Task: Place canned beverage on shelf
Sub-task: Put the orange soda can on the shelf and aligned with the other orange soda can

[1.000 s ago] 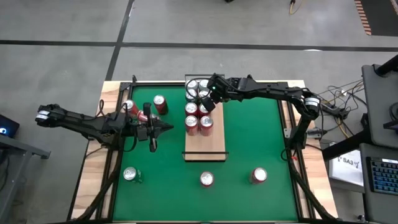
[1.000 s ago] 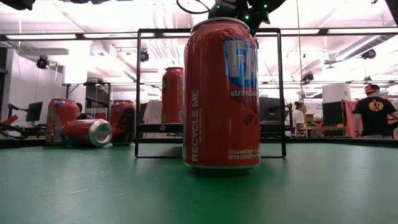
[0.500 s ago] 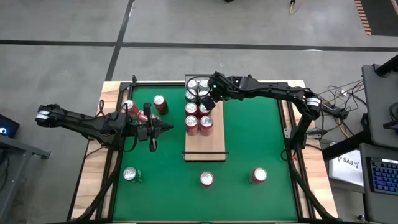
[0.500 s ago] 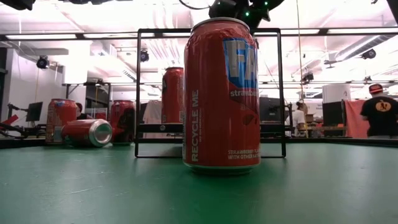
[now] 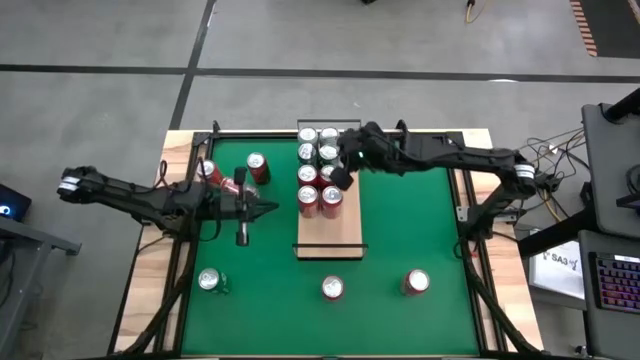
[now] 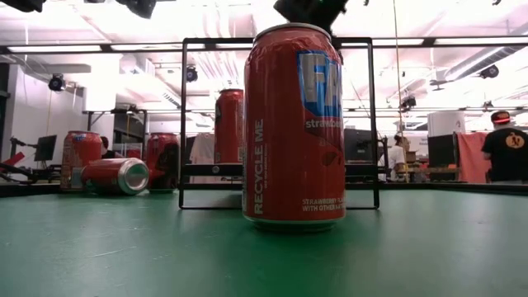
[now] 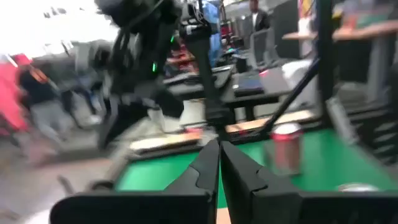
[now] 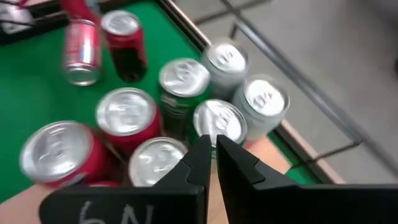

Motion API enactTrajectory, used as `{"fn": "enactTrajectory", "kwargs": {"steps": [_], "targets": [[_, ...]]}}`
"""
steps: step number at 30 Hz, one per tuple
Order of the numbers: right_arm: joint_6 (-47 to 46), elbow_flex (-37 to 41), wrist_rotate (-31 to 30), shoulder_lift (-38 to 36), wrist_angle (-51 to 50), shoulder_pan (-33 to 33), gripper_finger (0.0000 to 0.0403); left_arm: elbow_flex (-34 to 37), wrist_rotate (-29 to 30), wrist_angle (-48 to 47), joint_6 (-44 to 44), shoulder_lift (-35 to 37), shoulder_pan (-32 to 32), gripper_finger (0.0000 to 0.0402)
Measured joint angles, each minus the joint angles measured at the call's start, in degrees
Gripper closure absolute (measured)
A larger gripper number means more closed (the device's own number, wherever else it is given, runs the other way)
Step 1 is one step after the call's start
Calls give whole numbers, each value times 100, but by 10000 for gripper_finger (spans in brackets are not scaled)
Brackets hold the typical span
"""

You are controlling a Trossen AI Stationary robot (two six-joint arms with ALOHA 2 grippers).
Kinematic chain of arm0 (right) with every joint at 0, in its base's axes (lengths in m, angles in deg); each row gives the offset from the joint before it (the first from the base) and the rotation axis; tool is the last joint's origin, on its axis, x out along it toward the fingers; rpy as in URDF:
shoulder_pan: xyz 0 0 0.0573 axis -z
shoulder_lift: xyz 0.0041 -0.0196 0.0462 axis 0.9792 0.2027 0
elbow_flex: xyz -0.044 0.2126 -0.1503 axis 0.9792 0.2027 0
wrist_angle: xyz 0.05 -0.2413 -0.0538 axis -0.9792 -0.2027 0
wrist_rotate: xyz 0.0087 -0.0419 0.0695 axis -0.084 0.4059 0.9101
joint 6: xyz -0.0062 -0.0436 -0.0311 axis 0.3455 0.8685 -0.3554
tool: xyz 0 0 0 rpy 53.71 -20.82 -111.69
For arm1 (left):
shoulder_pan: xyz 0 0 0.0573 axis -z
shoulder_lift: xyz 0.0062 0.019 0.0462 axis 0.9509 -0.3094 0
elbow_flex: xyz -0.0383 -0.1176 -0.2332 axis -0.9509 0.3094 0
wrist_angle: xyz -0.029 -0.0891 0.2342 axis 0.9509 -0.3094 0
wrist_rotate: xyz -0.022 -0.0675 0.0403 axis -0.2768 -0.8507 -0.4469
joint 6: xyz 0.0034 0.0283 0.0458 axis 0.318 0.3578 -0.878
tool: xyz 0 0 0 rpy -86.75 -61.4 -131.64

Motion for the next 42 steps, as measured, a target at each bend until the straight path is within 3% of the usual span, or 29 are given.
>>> {"fn": "enactTrajectory", "kwargs": {"steps": [6,10,16,20,25,32,36,42], "targets": [[543,0,-312,-304,235,-830,385,0,98,285,1424,-186,681,402],[882,0,-313,-380,504,-1252,385,-1,403,1010,1762,-663,1272,402],[1137,0,-308,-406,626,-1686,385,-437,1789,781,2422,-1199,2088,402],[1222,15,-308,-406,580,-1878,385,-1129,2271,-908,3603,-1365,2415,402],[1323,17,-305,-406,532,-2008,385,-2293,2483,-3782,5736,-1746,2617,402],[1456,20,-299,-387,534,-2015,385,-4012,1630,-7949,8424,-2824,2702,402],[1579,22,-297,-375,539,-2015,385,-4703,1276,-9071,8850,-3466,2744,402],[1647,25,-284,-345,534,-2015,385,-5161,1136,-9273,8688,-4114,2856,402]]}}
